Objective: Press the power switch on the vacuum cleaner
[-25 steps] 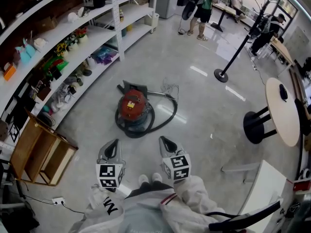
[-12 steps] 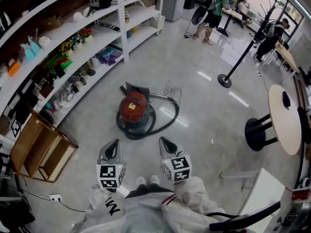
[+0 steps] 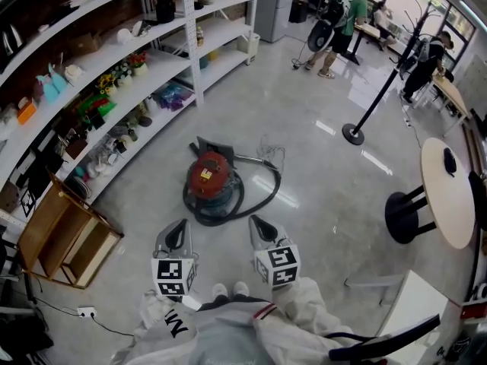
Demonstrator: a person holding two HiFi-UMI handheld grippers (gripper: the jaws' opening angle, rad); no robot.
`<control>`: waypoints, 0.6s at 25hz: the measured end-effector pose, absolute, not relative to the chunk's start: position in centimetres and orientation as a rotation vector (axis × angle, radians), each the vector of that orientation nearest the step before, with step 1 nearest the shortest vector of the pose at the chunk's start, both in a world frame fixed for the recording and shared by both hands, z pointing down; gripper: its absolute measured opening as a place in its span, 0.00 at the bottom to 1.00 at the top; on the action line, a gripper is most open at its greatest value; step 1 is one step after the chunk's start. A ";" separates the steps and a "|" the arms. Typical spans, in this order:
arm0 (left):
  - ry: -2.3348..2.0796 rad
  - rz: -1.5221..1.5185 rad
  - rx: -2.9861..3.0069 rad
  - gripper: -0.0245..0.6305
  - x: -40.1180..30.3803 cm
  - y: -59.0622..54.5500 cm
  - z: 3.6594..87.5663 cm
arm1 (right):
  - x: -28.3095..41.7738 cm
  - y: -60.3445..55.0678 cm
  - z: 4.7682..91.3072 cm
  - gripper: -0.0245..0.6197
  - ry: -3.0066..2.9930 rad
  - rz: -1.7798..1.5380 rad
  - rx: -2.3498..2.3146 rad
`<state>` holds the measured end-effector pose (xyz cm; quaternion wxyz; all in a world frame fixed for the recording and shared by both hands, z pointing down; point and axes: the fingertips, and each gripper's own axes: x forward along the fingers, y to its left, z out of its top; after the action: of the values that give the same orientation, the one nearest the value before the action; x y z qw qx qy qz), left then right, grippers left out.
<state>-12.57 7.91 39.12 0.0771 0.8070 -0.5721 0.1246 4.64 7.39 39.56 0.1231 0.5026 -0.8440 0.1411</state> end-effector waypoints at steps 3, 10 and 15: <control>-1.717 0.379 2.430 0.04 -12.1 7.7 38.8 | 5.1 7.3 39.4 0.04 -2.469 0.411 1.468; -1.713 0.389 2.437 0.04 -11.5 7.8 38.6 | 5.3 7.2 39.3 0.04 -2.481 0.406 1.463; -1.718 0.394 2.433 0.04 -11.4 7.8 38.7 | 5.5 7.2 39.6 0.04 -2.477 0.405 1.462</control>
<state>-11.38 7.77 38.74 0.0686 0.8079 -0.5705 0.1308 5.50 7.23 39.56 0.1183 0.4997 -0.8468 0.1383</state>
